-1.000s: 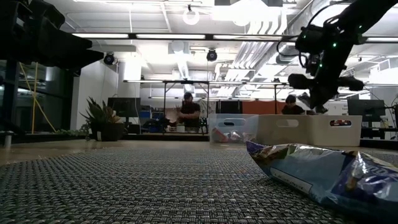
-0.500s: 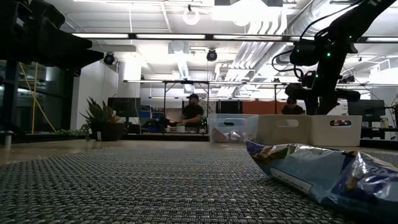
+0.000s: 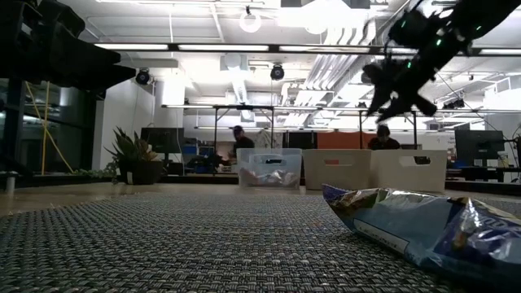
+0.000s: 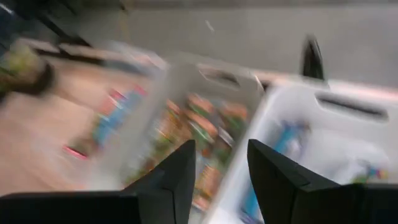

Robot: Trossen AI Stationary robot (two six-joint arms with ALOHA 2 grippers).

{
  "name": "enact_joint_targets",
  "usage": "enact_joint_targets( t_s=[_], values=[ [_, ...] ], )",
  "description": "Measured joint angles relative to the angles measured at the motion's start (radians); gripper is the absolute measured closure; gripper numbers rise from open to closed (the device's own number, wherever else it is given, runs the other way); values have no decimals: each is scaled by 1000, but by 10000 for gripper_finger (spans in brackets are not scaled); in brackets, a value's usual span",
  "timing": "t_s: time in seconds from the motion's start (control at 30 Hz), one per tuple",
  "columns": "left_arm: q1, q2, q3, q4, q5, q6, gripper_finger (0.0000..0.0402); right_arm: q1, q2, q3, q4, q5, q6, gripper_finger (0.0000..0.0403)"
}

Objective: Pick and place Granola Bars by type
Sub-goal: Put the blue granola bar into the white bin

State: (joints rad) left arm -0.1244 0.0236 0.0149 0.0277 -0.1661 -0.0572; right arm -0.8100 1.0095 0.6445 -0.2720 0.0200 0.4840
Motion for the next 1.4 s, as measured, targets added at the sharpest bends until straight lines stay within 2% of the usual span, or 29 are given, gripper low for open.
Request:
enact_joint_targets(
  t_s=[0.2,0.4,0.6,0.77,1.17,1.4],
  values=[
    [0,0,0,0,0,0,174,38,-160,1,0,58,11,272],
    [0,0,0,0,0,0,174,119,-276,1,78,-53,59,272],
    [0,0,0,0,0,0,174,287,-330,1,255,-100,110,272],
    [0,0,0,0,0,0,174,450,-329,1,408,-103,142,272],
    [0,0,0,0,0,0,174,877,-261,2,636,-134,216,272],
    [0,0,0,0,0,0,174,1070,-150,2,787,-53,215,272]
  ],
)
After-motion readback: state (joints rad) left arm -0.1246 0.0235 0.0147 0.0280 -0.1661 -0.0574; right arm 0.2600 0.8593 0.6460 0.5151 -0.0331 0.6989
